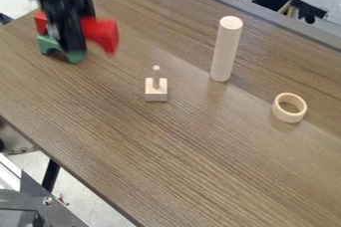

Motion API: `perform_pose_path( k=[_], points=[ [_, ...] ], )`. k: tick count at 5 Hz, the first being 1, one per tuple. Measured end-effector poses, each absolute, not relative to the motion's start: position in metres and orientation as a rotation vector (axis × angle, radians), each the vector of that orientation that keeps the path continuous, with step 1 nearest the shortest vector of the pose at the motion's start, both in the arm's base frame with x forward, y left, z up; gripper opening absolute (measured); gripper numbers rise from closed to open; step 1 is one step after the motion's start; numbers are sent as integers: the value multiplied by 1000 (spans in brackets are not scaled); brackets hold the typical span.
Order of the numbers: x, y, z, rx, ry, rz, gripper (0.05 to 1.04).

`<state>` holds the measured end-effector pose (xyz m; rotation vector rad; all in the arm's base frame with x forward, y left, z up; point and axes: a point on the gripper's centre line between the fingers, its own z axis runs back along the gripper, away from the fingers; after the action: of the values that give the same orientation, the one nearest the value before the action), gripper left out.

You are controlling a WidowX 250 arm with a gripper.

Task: Put the red arch on top of the other red arch

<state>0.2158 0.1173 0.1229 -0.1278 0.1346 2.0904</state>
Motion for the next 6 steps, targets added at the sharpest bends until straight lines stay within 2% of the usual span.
perform_pose_path(
  k=[1, 2, 3, 6],
  points=[
    [228, 142, 141, -137, 139, 2067, 605],
    [232, 167, 148, -173, 148, 2065, 605],
    [239, 192, 144, -165, 159, 2078, 605],
    [275, 236, 129, -46, 122, 2043, 605]
  ],
)
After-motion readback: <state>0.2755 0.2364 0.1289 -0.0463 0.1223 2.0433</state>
